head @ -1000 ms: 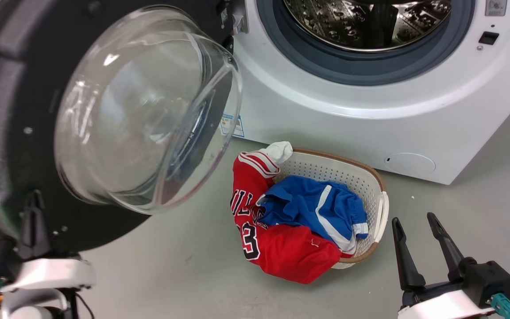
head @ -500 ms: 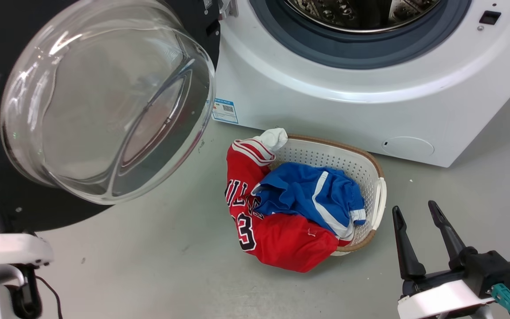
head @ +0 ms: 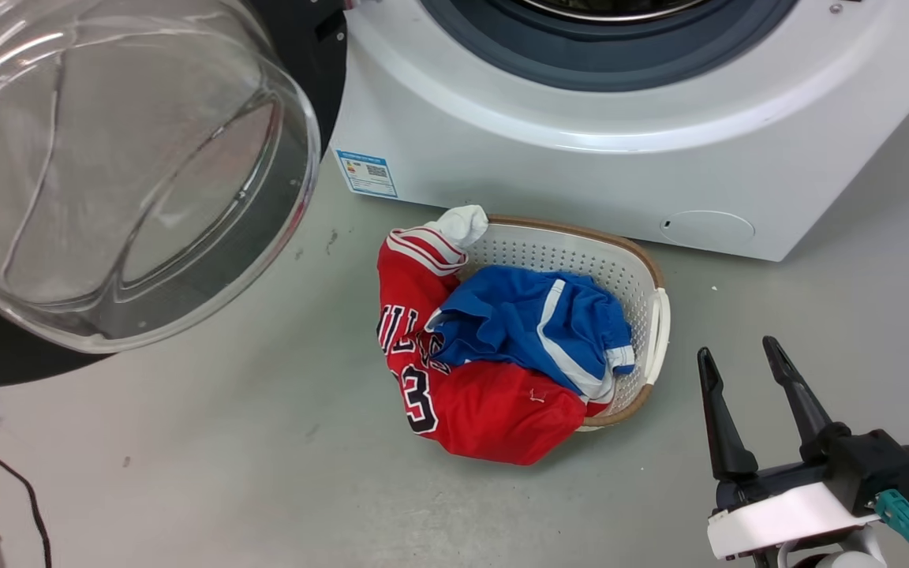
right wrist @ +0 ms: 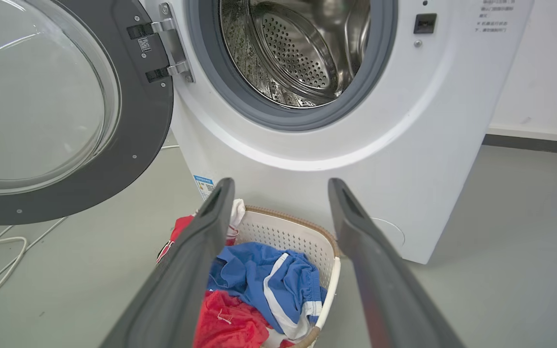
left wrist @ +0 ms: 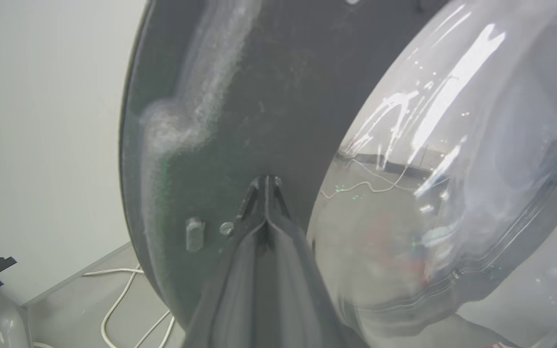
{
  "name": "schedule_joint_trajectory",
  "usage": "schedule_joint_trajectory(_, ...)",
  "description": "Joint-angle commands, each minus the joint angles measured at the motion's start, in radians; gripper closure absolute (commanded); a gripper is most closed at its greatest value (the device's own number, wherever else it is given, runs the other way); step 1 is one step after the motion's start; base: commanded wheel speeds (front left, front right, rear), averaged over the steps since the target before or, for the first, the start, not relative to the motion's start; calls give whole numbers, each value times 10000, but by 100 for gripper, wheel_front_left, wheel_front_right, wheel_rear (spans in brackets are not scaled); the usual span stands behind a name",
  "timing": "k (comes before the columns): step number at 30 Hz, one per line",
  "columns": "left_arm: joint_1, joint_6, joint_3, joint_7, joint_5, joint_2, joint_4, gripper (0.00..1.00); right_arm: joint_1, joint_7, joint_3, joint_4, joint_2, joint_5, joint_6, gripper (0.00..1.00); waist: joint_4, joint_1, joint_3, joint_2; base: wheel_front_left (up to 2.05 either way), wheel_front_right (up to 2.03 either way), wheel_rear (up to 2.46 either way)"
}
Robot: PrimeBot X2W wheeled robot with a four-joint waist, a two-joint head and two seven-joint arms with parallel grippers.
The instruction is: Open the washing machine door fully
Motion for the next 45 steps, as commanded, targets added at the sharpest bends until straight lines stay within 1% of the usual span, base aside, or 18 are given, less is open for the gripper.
schedule_joint_trajectory(1,-165,-61,89,23,82,135,116,100,-52,-21,7,-33,22,-10,-3,0,-54,0,3,0,0,0,0)
schedule_joint_trajectory(6,-220,-200,241,25,210,241,353,100,-6,-21,-14,-46,22,44,-3,0,-143,0,-43,0,0,0,0)
schedule_joint_trajectory(10,19,-433,173,23,456,298,515,100,104,-21,-29,4,22,183,-3,0,-205,0,-349,0,0,0,0)
schedule_joint_trajectory(17,843,-583,-77,23,738,-36,166,100,387,-19,-75,38,22,477,-3,0,-267,0,-1157,0,0,0,0)
schedule_joint_trajectory(20,1334,-619,-238,23,862,-260,-295,100,532,-19,-208,-30,22,548,-3,0,-319,0,-1571,0,0,0,0)
schedule_joint_trajectory(24,2020,-648,-567,23,983,-684,-1252,100,817,-19,-395,-171,22,600,-3,0,-380,0,-2035,0,0,0,0)
schedule_joint_trajectory(29,2897,-648,-1220,23,1263,-1417,-2642,100,1024,-20,-606,-509,24,680,-3,0,-473,0,-2407,0,0,0,0)
schedule_joint_trajectory(34,3692,-651,-1993,23,1490,-1981,-3766,100,1241,-20,-789,-769,24,751,-3,0,-571,0,-2697,0,0,0,0)
schedule_joint_trajectory(39,4228,-657,-3019,23,1411,-2228,-4270,100,1446,-20,-1039,-998,21,886,-3,0,-707,0,-2842,0,0,0,0)
schedule_joint_trajectory(45,4651,-647,-3842,24,1257,-2339,-4628,100,1601,-19,-1183,-1245,21,938,-3,0,-1121,0,-2903,0,0,0,0)
